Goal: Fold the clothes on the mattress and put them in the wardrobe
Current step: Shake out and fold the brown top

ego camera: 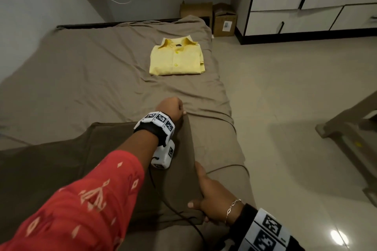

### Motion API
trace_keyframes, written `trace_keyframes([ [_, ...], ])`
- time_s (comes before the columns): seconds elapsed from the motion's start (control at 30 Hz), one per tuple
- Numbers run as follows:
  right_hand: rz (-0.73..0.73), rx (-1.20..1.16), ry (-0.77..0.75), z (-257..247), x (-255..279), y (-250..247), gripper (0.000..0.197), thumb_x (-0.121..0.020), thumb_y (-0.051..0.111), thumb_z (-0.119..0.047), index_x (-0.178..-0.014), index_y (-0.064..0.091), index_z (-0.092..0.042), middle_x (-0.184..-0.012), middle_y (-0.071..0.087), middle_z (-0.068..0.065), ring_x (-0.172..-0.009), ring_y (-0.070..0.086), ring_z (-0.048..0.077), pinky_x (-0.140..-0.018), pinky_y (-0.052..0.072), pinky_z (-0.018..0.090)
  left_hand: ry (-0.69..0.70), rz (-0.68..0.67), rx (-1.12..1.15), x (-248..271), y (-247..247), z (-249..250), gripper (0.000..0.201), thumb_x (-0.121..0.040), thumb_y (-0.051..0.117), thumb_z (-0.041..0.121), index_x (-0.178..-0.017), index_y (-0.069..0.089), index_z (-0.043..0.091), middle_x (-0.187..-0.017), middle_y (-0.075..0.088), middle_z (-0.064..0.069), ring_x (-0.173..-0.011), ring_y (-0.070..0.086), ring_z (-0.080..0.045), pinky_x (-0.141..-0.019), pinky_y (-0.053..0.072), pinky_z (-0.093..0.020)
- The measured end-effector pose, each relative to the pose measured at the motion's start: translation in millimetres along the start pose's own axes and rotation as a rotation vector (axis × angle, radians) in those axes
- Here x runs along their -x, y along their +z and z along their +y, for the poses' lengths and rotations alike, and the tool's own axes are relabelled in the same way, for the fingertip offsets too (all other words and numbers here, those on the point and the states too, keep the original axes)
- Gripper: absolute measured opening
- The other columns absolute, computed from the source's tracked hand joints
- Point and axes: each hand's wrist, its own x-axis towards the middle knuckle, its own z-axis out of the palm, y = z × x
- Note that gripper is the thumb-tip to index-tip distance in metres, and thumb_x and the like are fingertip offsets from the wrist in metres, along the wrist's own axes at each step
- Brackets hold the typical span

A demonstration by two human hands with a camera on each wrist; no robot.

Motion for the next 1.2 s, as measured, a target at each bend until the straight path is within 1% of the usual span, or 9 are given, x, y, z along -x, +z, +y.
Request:
trace_keyframes([
  [0.13, -0.011, -0.070, 0.015, -2, -2, -2, 0.093, -0.085, 0.065, -0.019, -0.146, -0.003, -0.025, -0.129, 0.051, 0.010, -0.068, 0.059, 0.020, -0.049, 0.050, 0.024, -0.052, -0.089, 0.198, 12, 7, 4, 0.026, -0.091, 0.057, 0.021, -0.108, 0.054, 0.001, -0.107, 0.058, -0.017, -0.094, 0.060, -0.037, -0.073, 0.055, -0.040],
  [0.23, 0.154, -0.013, -0.032, -5, -6, -6, 0.071, -0.085, 0.064, -0.031, -0.142, 0.023, -0.016, -0.127, 0.056, 0.006, -0.101, 0.060, 0.023, -0.075, 0.045, 0.023, -0.067, -0.031, 0.441, 35, -5, -5, 0.023, -0.092, 0.057, 0.024, -0.107, 0.052, 0.009, -0.096, 0.051, -0.003, -0.086, 0.056, -0.024, -0.052, 0.053, -0.029],
  [0.37, 0.298, -0.253, -0.025, -2, -20, -6, 0.056, -0.085, 0.066, -0.028, -0.131, 0.041, -0.008, -0.083, 0.055, -0.007, -0.078, 0.055, 0.010, -0.068, 0.043, 0.018, -0.065, 0.071, 0.560, 82, -9, -41, 0.013, -0.091, 0.057, 0.019, -0.100, 0.058, 0.010, -0.106, 0.064, -0.015, -0.092, 0.056, -0.020, -0.084, 0.045, -0.032],
  [0.5, 0.297, -0.552, 0.008, -7, -28, 6, 0.057, -0.082, 0.069, -0.012, -0.129, 0.039, -0.006, -0.119, 0.056, 0.011, -0.106, 0.056, 0.025, -0.096, 0.046, 0.036, -0.233, 0.008, 0.527, 137, 8, -90, 0.061, -0.084, 0.060, 0.043, -0.132, 0.047, 0.007, -0.139, 0.047, -0.011, -0.131, 0.041, -0.025, -0.112, 0.029, -0.041],
  [0.57, 0.265, -0.611, -0.011, -13, -25, 8, 0.050, -0.083, 0.062, 0.002, -0.128, 0.040, -0.003, -0.123, 0.055, 0.015, -0.103, 0.054, 0.024, -0.089, 0.047, 0.029, -0.318, -0.052, 0.395, 159, 14, -102, 0.078, -0.080, 0.052, 0.059, -0.143, 0.033, 0.016, -0.153, 0.025, -0.008, -0.143, 0.015, -0.026, -0.117, 0.011, -0.047],
  [0.7, 0.206, -0.639, -0.047, -15, -12, -13, 0.048, -0.083, 0.056, 0.011, -0.128, 0.043, 0.002, -0.118, 0.057, 0.013, -0.096, 0.056, 0.023, -0.067, 0.050, 0.011, -0.299, -0.103, 0.225, 184, 20, -88, 0.069, -0.093, 0.046, 0.047, -0.149, 0.013, 0.027, -0.158, -0.004, -0.007, -0.145, -0.006, -0.026, -0.115, 0.000, -0.045],
  [0.87, 0.217, -0.651, -0.099, 0, 27, -57, 0.071, -0.058, 0.077, -0.006, -0.124, 0.051, -0.001, -0.117, 0.062, 0.016, -0.100, 0.060, 0.026, -0.078, 0.051, 0.022, -0.193, -0.205, 0.251, 187, 31, -42, 0.070, -0.092, 0.042, 0.052, -0.149, 0.008, 0.029, -0.158, -0.008, -0.005, -0.144, -0.010, -0.025, -0.114, -0.006, -0.047],
  [1.0, 0.194, -0.584, 0.053, 21, 34, -59, 0.114, -0.003, 0.088, -0.037, -0.108, 0.059, -0.005, -0.100, 0.067, 0.015, -0.092, 0.064, 0.029, -0.070, 0.055, 0.030, -0.123, -0.307, 0.138, 190, 49, -24, 0.074, -0.090, 0.043, 0.056, -0.149, 0.007, 0.029, -0.156, -0.016, -0.005, -0.143, -0.018, -0.025, -0.111, -0.012, -0.050],
  [1.2, 0.269, -0.738, 0.052, 12, 22, -45, 0.118, 0.000, 0.090, -0.044, -0.106, 0.057, -0.002, -0.096, 0.069, 0.018, -0.082, 0.066, 0.028, -0.054, 0.056, 0.025, -0.054, -0.200, 0.429, 202, 36, -53, 0.064, -0.095, 0.047, 0.039, -0.148, 0.017, 0.023, -0.158, 0.003, -0.001, -0.145, 0.000, -0.017, -0.116, 0.003, -0.031],
])
